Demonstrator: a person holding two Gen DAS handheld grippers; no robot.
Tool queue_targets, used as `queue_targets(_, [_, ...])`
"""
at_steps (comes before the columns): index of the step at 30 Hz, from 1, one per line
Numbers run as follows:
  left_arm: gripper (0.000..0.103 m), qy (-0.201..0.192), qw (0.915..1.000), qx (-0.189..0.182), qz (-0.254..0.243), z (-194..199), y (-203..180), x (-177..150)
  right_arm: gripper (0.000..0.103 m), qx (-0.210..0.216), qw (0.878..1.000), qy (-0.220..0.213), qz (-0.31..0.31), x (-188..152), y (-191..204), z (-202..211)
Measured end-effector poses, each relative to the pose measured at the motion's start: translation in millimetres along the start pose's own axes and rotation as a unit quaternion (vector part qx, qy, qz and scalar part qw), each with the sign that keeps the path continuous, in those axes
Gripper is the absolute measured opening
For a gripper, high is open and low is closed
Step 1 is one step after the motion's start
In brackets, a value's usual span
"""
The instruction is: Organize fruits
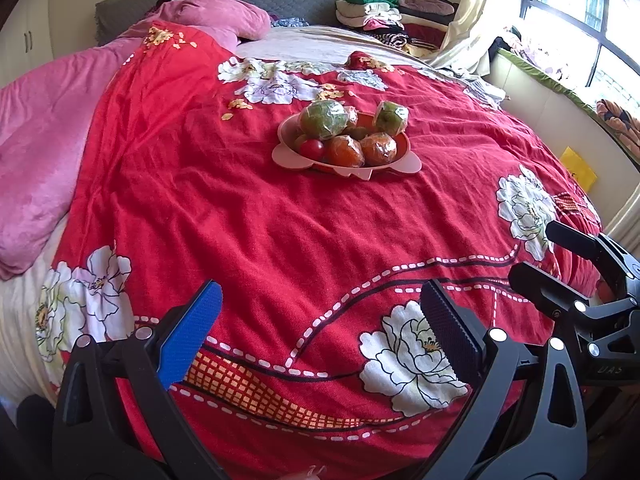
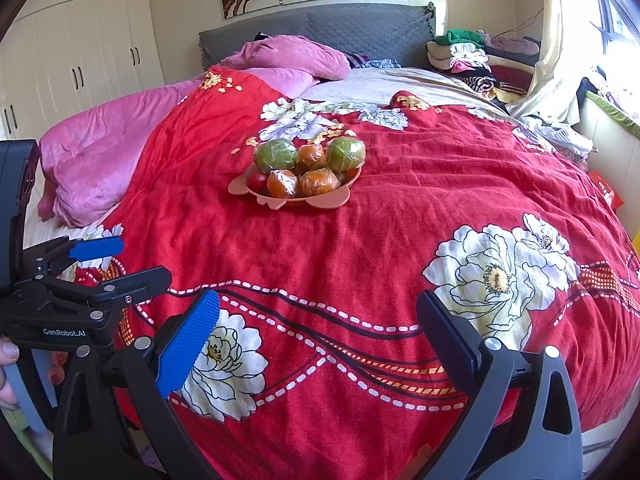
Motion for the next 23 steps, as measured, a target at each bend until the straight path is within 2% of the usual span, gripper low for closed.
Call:
queue_targets(3, [0.093, 0.001, 1.0, -0.009, 0.005, 0.7, 0.3, 1.5, 0.098, -0.001, 1.0, 0.001, 0.0, 1.3, -0.2, -1.2])
queue_targets(9, [0.093, 0.012, 0.9999, 0.001, 0.006, -5.0, 4.1, 3.8, 0.098, -0.002, 1.0, 0.002, -0.008, 4.7, -6.1, -2.5])
queue_targets(14, [0.093, 0.004, 0.9994, -0.019, 0.027, -4.8, 10.9, 13.1, 0.098, -0.002, 1.0, -0.001, -0.029, 9.7, -26.5, -7.0])
queue_targets(16, [0.093, 0.003, 0.9988, 0.019, 0.046, -12.5, 33.8, 26.5, 0.098, -0.015, 0.999, 0.002, -0.039, 14.3, -46.2, -10.6])
queue_targets(19, [0.093, 0.001, 0.9962, 0.053, 0.069, -24.7, 71.2, 53.3, 0.098, -0.041, 0.997, -0.001, -0.058, 27.6, -91.9, -19.2])
queue_targets(21, [0.093, -0.023, 0.9906, 0.112, 0.076, -38.2, 112.8, 88.4, 0.098, -0.081, 0.994, 0.01, -0.075, 38.1, -139.0, -35.9])
queue_targets(23, [0.093, -0.034, 0.9838, 0.153, 0.087, -54.0, 143.7, 116.2, 0.098, -0.098, 0.991, 0.029, -0.085, 44.1, -178.2, -60.2])
Point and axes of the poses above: each gripper's, at about its wrist camera, not at the fingertips, and z roughly against the way its jaws point, y to its left, x to its top, the point moved 9 cm from there along -z, roughly the way its jaws point, and after that the axes turned 13 degrees about z, right-handed, at the moved point
